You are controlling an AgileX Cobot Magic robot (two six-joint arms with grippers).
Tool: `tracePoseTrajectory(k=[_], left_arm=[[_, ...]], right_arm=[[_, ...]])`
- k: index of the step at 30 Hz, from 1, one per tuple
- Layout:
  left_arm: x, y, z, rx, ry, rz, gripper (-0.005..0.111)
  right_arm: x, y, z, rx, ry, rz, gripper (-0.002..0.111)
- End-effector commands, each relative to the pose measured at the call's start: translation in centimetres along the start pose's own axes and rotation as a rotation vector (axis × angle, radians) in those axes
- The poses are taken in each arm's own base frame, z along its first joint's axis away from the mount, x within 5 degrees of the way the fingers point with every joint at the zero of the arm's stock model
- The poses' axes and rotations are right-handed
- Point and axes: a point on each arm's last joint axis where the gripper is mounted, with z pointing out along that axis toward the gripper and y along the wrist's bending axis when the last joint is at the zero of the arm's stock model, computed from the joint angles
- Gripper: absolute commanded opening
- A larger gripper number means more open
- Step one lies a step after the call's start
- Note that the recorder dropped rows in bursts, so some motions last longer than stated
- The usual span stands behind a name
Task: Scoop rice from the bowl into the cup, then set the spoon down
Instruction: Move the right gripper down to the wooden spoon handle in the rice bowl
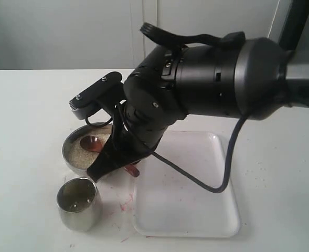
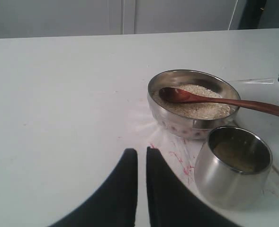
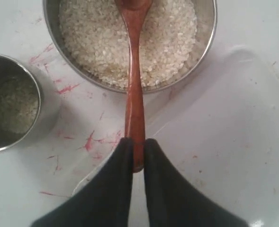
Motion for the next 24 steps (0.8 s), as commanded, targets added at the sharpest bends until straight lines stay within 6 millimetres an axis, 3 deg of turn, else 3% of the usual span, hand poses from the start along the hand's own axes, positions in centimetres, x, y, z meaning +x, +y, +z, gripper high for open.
tracePoseTrajectory(k=[1, 4, 6, 16, 24], left_arm=[[-0.2, -0.1, 0.0, 0.009, -0.008, -0.006, 0.014], [-0.2, -0.1, 0.0, 0.009, -0.008, -0.006, 0.014], [-0.2, -0.1, 0.0, 0.009, -0.008, -0.006, 0.014], [-0.2, -0.1, 0.0, 0.009, -0.008, -0.006, 0.014], [-0.2, -0.1, 0.0, 0.009, -0.008, -0.006, 0.014]], right_arm=[[-0.2, 0.0, -0.1, -0.004, -0.016, -0.039, 0.027], [-0.2, 0.1, -0.1, -0.004, -0.021, -0.039, 0.044], [-0.2, 0.1, -0.1, -0.004, -0.021, -0.039, 0.05], [-0.3, 0.1, 0.0, -0.007, -0.025, -0.039, 0.05], [0.1, 0.4, 2.3, -0.01, 0.028, -0.072, 0.05]])
